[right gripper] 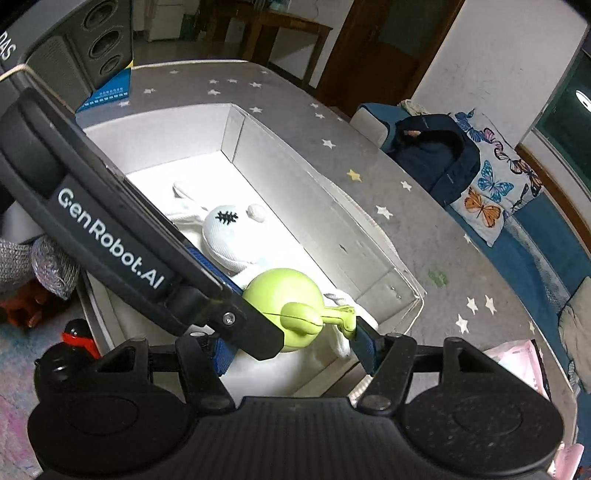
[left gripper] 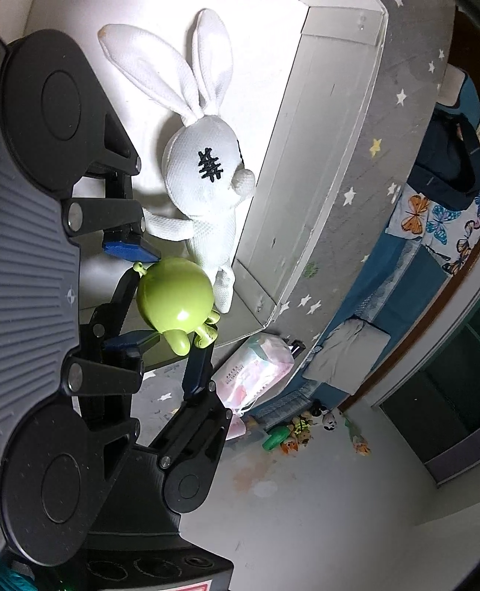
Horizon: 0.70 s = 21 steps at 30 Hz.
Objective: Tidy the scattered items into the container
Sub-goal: 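Lift the green alien toy into the box beside the rabbit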
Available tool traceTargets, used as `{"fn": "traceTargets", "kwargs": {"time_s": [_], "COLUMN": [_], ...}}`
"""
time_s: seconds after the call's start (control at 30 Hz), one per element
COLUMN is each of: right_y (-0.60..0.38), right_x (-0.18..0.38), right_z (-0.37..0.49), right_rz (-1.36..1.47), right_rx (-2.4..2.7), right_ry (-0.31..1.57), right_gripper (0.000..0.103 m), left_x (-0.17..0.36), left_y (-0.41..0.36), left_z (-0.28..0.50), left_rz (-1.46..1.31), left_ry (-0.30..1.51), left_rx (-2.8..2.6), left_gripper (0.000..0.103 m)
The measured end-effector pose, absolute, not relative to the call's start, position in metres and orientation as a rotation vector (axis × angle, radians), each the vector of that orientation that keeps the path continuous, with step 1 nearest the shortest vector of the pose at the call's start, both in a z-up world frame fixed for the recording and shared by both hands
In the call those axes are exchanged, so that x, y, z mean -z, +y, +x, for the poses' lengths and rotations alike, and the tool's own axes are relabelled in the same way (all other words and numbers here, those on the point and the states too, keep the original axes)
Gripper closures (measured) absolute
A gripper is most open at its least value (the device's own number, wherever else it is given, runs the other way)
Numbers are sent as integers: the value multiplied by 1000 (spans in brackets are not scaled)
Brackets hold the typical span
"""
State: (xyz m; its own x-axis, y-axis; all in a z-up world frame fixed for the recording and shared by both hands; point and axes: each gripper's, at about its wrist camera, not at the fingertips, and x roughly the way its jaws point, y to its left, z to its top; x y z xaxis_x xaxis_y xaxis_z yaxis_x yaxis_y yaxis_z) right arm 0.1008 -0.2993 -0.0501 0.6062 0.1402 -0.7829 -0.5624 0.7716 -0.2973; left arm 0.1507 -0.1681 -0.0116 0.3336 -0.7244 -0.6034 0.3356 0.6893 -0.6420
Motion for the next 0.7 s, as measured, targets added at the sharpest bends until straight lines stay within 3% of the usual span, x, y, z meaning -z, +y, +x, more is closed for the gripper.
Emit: {"fn": "traceTargets", "kwargs": {"time_s": [0.7], "right_y": [-298], "right_x": [55], "right_z": [100], "right_rz": [-581], "right_rx": [-422], "right_ry": [823], "right_gripper": [38], "left_x": [17], "left_y": [-169], "left_z": [157], "left_rz": [-448], "left_ry": [1047], "left_rx": [714], "left_gripper": [61]}}
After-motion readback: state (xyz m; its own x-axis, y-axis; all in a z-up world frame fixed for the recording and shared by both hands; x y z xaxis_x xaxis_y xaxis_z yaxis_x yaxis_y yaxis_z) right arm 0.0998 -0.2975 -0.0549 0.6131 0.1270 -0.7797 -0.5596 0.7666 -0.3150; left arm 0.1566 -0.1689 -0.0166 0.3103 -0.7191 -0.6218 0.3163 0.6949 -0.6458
